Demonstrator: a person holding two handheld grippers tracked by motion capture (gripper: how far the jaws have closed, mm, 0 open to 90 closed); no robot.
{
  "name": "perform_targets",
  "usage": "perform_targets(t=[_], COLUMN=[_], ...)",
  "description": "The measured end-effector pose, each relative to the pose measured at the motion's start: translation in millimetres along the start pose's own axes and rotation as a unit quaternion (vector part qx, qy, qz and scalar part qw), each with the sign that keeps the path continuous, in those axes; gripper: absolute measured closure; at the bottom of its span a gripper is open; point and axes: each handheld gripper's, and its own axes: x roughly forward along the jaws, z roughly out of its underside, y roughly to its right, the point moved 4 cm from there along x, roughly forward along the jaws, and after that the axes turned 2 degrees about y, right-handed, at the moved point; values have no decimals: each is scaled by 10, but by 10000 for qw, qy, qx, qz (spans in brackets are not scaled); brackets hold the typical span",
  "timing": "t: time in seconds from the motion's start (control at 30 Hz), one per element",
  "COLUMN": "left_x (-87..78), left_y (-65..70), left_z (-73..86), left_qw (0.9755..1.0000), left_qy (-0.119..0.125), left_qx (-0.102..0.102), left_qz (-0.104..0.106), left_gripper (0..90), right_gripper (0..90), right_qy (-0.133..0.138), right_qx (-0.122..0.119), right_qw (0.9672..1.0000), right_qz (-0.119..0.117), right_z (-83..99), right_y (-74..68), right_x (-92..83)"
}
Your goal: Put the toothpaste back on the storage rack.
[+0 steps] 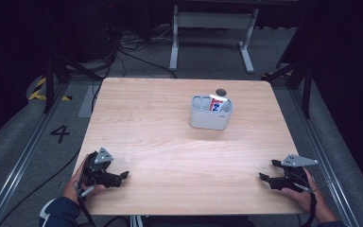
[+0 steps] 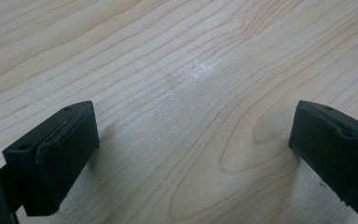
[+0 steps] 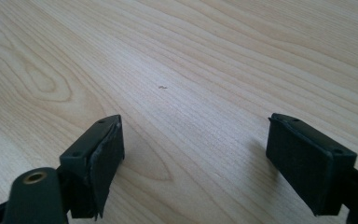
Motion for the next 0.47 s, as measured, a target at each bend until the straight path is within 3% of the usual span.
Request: perform_targets(t=[0.17, 0.47], left_x=[12, 12], left_y=[23, 22], left_z=[2, 2], left_qw=[9999, 9999], left_qy=[-24, -22], left_qx=[-159, -150], left_qz=[23, 20], left_gripper=[1, 1], right_gripper=[193, 190], right_qy=[-3, -2], right_qx=[-1, -12], right_qw=[10000, 10000], right_qz=[8, -7], right_z=[0, -2], right_y=[0, 3], right_x=[0, 3])
